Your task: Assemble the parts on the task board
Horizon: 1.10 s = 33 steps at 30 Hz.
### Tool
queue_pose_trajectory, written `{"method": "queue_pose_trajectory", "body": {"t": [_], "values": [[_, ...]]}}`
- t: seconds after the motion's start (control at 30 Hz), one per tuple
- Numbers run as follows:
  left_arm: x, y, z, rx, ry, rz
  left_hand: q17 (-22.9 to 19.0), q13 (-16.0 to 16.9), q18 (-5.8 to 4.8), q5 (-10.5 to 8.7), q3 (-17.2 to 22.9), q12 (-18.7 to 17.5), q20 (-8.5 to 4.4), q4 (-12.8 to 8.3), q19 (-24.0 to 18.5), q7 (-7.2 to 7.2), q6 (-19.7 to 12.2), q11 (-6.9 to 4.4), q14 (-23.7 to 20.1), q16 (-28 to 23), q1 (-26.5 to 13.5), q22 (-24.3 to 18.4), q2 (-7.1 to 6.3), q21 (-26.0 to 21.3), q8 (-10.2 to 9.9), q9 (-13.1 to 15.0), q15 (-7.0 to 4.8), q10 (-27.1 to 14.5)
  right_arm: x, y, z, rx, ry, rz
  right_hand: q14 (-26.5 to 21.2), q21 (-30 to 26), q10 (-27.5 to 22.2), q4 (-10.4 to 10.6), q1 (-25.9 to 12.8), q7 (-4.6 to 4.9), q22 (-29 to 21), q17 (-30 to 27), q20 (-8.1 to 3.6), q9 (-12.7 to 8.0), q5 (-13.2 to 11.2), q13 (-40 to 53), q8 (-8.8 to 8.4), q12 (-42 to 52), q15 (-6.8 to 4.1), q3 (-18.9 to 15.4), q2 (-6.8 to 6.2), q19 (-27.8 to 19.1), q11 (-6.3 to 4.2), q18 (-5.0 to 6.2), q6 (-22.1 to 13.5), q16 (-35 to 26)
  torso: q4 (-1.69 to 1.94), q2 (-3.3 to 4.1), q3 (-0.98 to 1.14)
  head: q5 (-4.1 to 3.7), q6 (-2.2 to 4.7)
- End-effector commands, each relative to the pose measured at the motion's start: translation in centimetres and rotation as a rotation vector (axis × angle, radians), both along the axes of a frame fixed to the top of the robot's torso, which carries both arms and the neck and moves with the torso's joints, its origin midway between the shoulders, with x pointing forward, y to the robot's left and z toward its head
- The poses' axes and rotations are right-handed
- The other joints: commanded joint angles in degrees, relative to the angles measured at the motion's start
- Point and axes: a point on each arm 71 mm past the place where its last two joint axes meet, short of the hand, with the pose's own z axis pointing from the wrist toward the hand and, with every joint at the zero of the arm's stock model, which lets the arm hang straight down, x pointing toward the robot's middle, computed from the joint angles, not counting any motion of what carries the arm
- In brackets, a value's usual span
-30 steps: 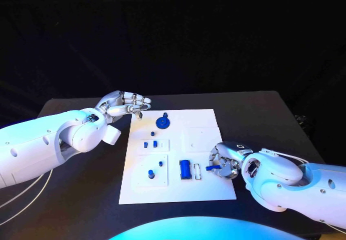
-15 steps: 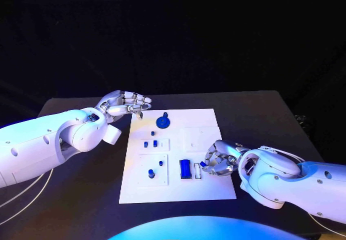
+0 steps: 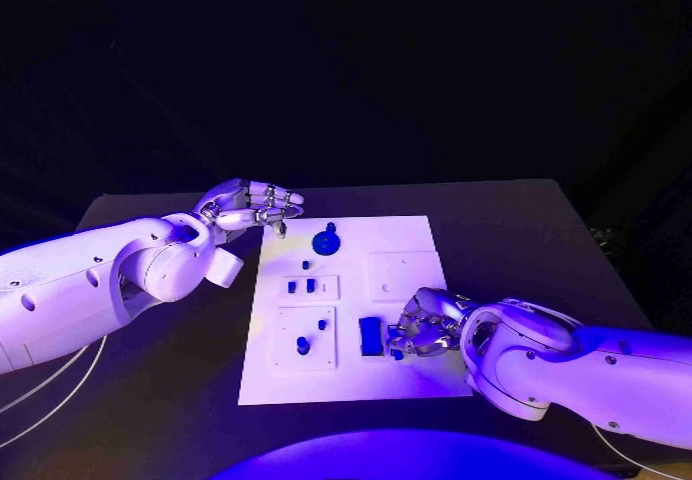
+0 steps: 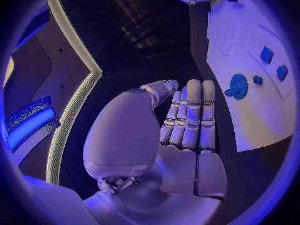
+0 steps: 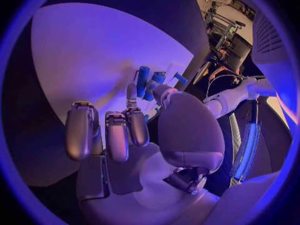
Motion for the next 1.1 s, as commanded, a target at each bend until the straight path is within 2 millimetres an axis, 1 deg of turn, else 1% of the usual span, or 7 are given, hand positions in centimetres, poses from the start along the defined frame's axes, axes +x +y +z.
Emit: {"method": "queue_pose_trajectory", "body": {"t": [0.03,0.2,0.5,0.63,1.1], "values": [[-0.1,-0.27,0.1,-0.01,0.001,-0.02,-0.1,-0.1,0.93,0.16,0.3,0.2,-0.1,-0.1,0.2,0.53,-0.4,-0.17,-0.2,0.0,0.2,0.1,0.48,0.2,0.3,0.1,-0.03,-0.4,0.02,-0.08,-0.41,-0.028,-0.003,-0.006,5.7,0.0,1.6,-0.1,-0.6,0.19,11.7,13.3,-0.27,-0.3,-0.2,9.4,-0.41,0.2,-0.06,-0.4,-0.09,2.4,-0.13,-0.95,-0.2,0.2,-0.05,-0.02,-0.01,0.07,-0.13],[-0.11,-0.25,0.09,-0.009,0.002,-0.02,-0.1,-0.1,0.93,0.16,0.3,0.2,-0.1,-0.1,0.2,0.53,-0.4,-0.17,-0.2,0.0,0.2,0.1,0.48,0.2,0.3,0.1,-0.03,-0.4,0.09,-0.13,-0.59,-0.051,-0.024,0.004,5.7,-0.2,1.6,0.1,-0.7,0.19,11.6,13.2,-0.27,-0.3,-0.2,9.4,-0.39,0.1,-0.06,-0.5,-0.07,2.4,-0.13,-0.92,-0.1,0.2,-0.05,-0.01,0.01,0.08,-0.2],[-0.12,-0.25,0.09,-0.009,0.003,-0.023,-0.1,-0.1,0.93,0.16,0.3,0.2,-0.1,-0.1,0.2,0.53,-0.4,-0.17,-0.2,0.0,0.2,0.1,0.48,0.2,0.3,0.1,-0.03,-0.4,0.17,-0.03,-0.54,-0.062,-0.057,0.012,5.7,-0.2,1.6,0.2,-0.9,0.11,11.6,13.2,-0.27,-0.3,-0.1,9.4,-0.29,0.1,-0.07,-0.7,0.08,2.4,-0.18,-0.91,0.1,0.2,-0.05,0.01,0.04,0.01,-0.09],[-0.13,-0.23,0.08,-0.008,0.003,-0.024,-0.1,-0.1,0.93,0.16,0.3,0.2,-0.1,-0.1,0.2,0.53,-0.4,-0.17,-0.2,0.0,0.2,0.1,0.48,0.2,0.3,0.1,-0.03,-0.4,0.17,-0.03,-0.47,-0.063,-0.07,0.011,5.7,-0.1,1.6,0.3,-0.7,-0.06,11.7,13.2,-0.3,-0.2,0.0,9.4,-0.11,0.1,-0.14,-0.6,0.46,2.4,-0.31,-0.93,0.4,0.2,-0.06,0.03,0.04,-0.02,-0.09],[-0.14,-0.23,0.07,-0.008,0.005,-0.026,-0.1,-0.1,0.91,0.14,0.3,0.3,-0.1,-0.1,0.1,0.56,-0.4,-0.15,-0.2,0.0,0.1,0.1,0.45,0.3,0.3,0.1,-0.02,-0.4,0.22,-0.03,-0.47,-0.063,-0.078,0.011,5.7,0.2,1.8,0.6,-0.9,-0.64,11.7,13.4,-0.54,0.2,-0.1,9.5,0.81,0.4,-0.51,-0.8,0.94,2.5,-0.78,-0.97,1.7,0.2,-0.04,0.02,0.0,-0.07,-0.05]]}}
